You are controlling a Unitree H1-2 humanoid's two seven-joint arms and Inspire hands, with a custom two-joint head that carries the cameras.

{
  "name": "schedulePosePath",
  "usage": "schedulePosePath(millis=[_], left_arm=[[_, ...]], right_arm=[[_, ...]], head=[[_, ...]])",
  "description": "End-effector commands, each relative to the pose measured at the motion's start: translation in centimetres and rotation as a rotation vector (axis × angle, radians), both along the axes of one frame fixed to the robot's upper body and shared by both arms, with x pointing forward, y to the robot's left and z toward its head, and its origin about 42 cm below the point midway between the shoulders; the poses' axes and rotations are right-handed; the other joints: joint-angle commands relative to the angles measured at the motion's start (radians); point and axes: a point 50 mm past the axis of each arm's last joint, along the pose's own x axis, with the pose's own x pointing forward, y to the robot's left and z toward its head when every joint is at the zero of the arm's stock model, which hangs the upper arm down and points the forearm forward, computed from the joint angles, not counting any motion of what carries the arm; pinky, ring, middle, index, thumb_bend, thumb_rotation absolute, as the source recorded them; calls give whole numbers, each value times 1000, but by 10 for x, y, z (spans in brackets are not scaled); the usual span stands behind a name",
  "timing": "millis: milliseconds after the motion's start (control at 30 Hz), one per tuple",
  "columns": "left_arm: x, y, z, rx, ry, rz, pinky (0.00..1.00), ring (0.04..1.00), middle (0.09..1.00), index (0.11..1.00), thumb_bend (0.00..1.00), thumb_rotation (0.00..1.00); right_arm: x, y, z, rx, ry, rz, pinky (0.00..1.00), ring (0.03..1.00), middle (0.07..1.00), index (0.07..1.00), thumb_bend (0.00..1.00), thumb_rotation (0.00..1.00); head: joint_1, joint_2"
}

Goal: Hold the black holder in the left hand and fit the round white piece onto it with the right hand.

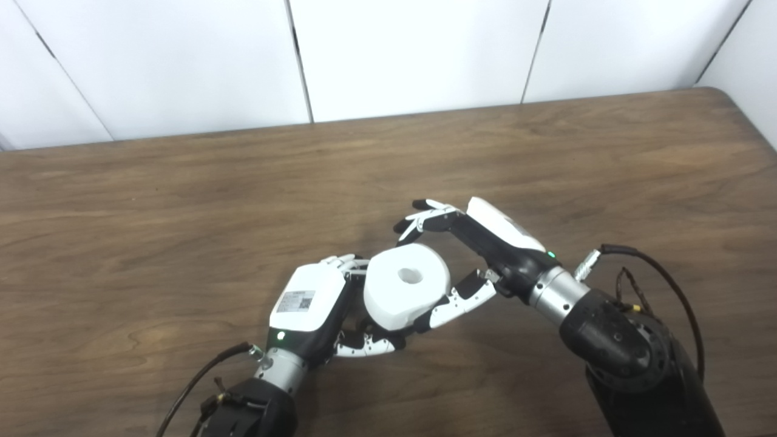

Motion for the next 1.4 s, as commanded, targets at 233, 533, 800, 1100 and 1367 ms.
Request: schedulePosePath(millis=[233, 533, 800, 1100, 1367], left_arm=[[-6, -4, -18, 57, 108, -24, 850, 861, 801, 487, 522, 57], [-6, -6, -17, 56, 109, -26, 851, 861, 801, 487, 522, 57], [-6, -6, -16, 54, 111, -31, 842, 859, 802, 487, 522, 57], [-7, -8, -14, 55, 113, -31, 849, 864, 805, 487, 521, 58], [-10, -6, -11, 57, 104, -23, 842, 859, 800, 487, 522, 57]], right_arm=[[1, 1, 4, 1, -53, -3, 974, 945, 791, 484, 522, 135], [0, 2, -1, -3, -34, 6, 913, 946, 793, 484, 522, 135], [-2, 6, -3, -14, -32, 22, 952, 954, 795, 484, 522, 136], [-3, 7, -5, -26, -39, 33, 901, 955, 798, 484, 523, 135], [-4, 10, -7, -26, -32, 40, 877, 960, 799, 484, 522, 135]], head=[[2, -2], [9, 3], [8, 6], [22, 13], [26, 22]])
